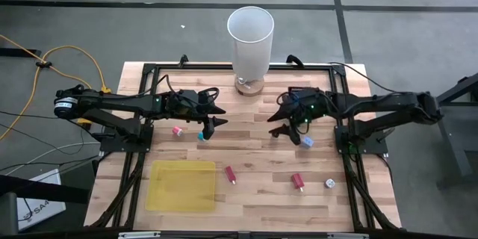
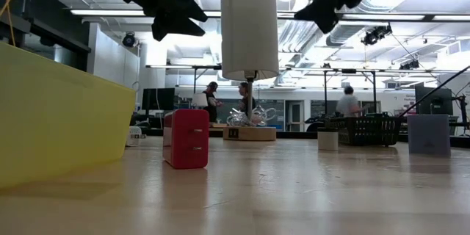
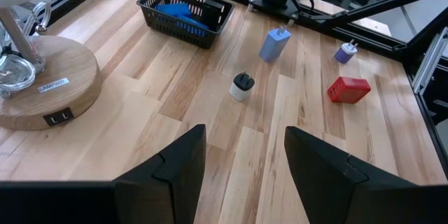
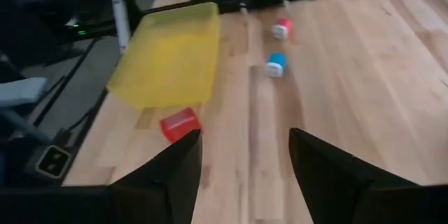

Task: Pick & Place Office items
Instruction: Put the pink charger adapter into the yellow bin

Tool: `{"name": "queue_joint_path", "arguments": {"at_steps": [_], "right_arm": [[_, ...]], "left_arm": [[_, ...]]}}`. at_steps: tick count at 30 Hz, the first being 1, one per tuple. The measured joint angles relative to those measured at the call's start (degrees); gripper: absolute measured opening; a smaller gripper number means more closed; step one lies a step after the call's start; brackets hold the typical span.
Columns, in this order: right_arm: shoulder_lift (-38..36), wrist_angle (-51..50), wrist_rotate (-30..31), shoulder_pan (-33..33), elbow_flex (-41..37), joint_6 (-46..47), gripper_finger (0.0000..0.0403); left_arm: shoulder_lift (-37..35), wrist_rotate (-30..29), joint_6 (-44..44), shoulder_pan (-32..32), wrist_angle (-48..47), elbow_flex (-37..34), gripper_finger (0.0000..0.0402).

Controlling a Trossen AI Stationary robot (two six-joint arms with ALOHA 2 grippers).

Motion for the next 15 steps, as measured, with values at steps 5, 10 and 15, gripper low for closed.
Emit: {"name": "queue_joint_path", "arguments": {"at_steps": [5,10,15], "right_arm": [[0.00,0.72,0.01,3.56,0.00,-2.24,0.0201],[0.00,3.22,1.80,6.66,0.00,-2.26,0.0201],[-0.55,3.22,6.48,8.30,0.00,-2.16,0.0201]], "left_arm": [[0.00,0.00,0.00,-0.02,0.00,-0.01,0.0190],[0.00,0.00,0.00,-0.02,0.00,0.00,0.0190],[0.00,0.00,0.00,-0.01,0.00,-0.01,0.0190]]}}
